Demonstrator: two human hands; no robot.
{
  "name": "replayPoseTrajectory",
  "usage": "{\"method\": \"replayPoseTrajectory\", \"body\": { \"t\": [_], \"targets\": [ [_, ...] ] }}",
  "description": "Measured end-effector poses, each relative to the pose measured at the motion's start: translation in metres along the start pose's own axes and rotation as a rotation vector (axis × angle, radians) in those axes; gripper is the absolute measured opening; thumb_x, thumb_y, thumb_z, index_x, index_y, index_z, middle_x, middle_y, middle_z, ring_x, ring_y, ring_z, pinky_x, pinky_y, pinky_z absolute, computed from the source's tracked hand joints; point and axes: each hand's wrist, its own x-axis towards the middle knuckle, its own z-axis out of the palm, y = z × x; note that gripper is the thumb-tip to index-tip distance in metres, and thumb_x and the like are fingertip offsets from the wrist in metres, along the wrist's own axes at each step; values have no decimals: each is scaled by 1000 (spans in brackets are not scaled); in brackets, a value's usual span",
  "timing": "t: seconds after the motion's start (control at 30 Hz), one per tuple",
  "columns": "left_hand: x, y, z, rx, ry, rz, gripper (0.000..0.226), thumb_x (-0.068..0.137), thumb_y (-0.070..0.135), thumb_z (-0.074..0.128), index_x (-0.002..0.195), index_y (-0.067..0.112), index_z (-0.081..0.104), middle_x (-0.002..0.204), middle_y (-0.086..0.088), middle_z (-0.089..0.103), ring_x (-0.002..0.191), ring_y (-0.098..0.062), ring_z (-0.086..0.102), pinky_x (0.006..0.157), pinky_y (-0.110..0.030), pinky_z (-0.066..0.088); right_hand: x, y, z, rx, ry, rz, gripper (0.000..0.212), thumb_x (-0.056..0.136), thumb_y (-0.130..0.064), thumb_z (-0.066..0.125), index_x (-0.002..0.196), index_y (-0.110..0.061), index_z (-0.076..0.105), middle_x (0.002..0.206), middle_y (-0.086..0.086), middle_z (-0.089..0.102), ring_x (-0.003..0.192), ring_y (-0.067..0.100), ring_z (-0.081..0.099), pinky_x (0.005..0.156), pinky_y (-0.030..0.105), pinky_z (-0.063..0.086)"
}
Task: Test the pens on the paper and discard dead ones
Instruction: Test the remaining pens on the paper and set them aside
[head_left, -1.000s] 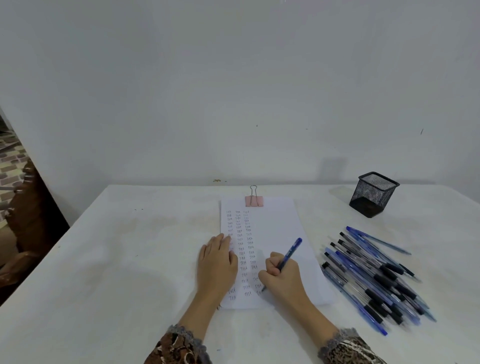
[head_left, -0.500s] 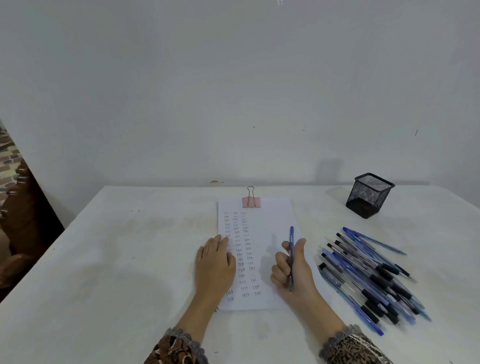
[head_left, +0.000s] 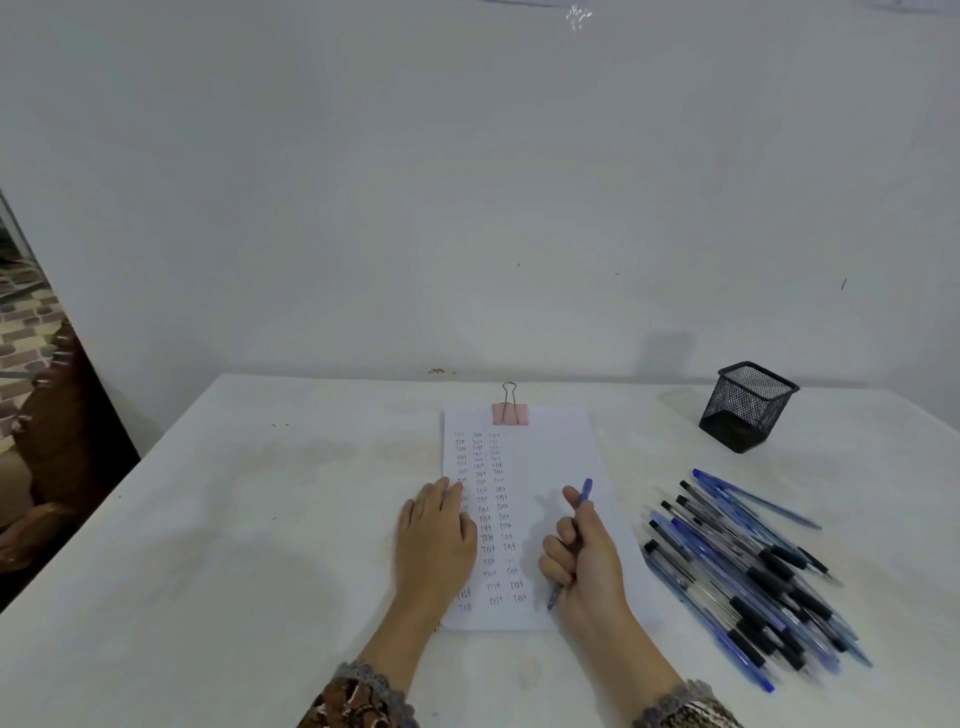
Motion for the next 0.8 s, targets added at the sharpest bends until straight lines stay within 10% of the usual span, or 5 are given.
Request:
{"method": "replayPoseTrajectory", "body": {
  "t": [0.8],
  "targets": [
    [-1, 3, 1, 14, 45, 16, 43, 96, 22, 33, 139, 20, 38, 150, 3, 29, 139, -13, 23, 116, -32, 10, -2, -8, 0, -90, -10, 74, 22, 101, -22, 37, 97, -10, 54, 52, -1, 33, 34, 7, 22, 33, 16, 20]
  ]
}}
